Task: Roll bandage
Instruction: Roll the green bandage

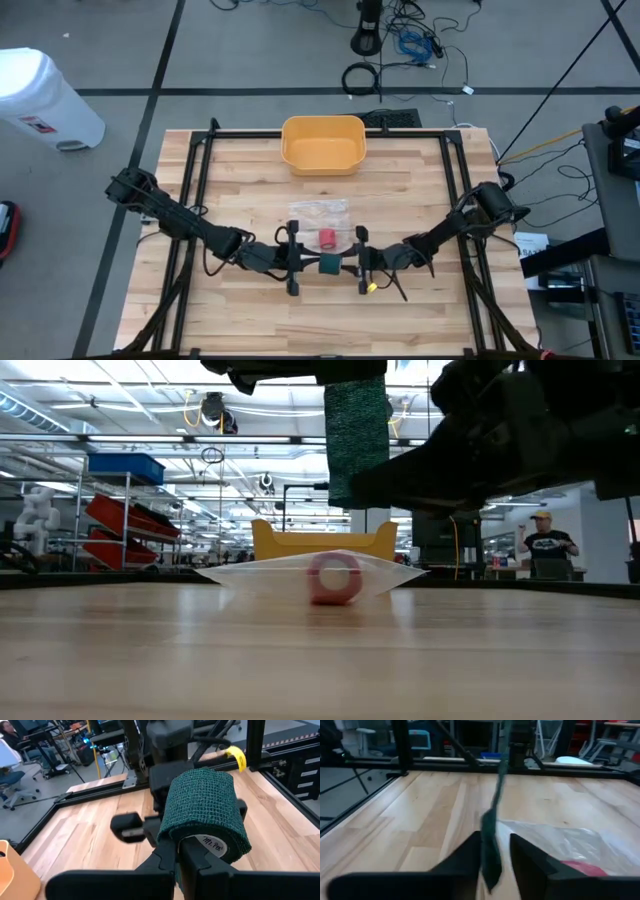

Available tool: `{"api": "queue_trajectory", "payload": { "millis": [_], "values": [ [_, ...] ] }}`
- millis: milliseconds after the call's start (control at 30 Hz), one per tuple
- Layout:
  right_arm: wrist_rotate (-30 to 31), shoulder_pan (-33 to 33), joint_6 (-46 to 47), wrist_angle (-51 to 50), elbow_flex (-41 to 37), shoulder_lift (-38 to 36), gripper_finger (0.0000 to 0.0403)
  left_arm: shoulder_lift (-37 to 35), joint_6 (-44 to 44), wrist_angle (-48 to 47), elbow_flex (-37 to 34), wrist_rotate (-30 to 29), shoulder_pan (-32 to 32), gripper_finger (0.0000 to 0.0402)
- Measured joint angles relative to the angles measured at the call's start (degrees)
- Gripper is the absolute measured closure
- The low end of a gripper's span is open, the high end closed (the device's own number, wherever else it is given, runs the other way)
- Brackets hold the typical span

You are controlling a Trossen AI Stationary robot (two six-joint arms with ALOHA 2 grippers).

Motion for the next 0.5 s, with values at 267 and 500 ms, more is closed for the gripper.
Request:
{"api": "queue_trajectory", "payload": {
  "millis": [267,500],
  "values": [
    [-4.4,-0.8,0.1,-0.3,1.5,1.7,0.0396,0.0,2.0,-0.1,1.3,0.1,0.0,0.04],
    [-3.9,0.9,-0.1,-0.1,1.4,1.7,0.0402,0.0,3.5,-0.8,1.3,-1.8,0.7,0.04]
  ]
}}
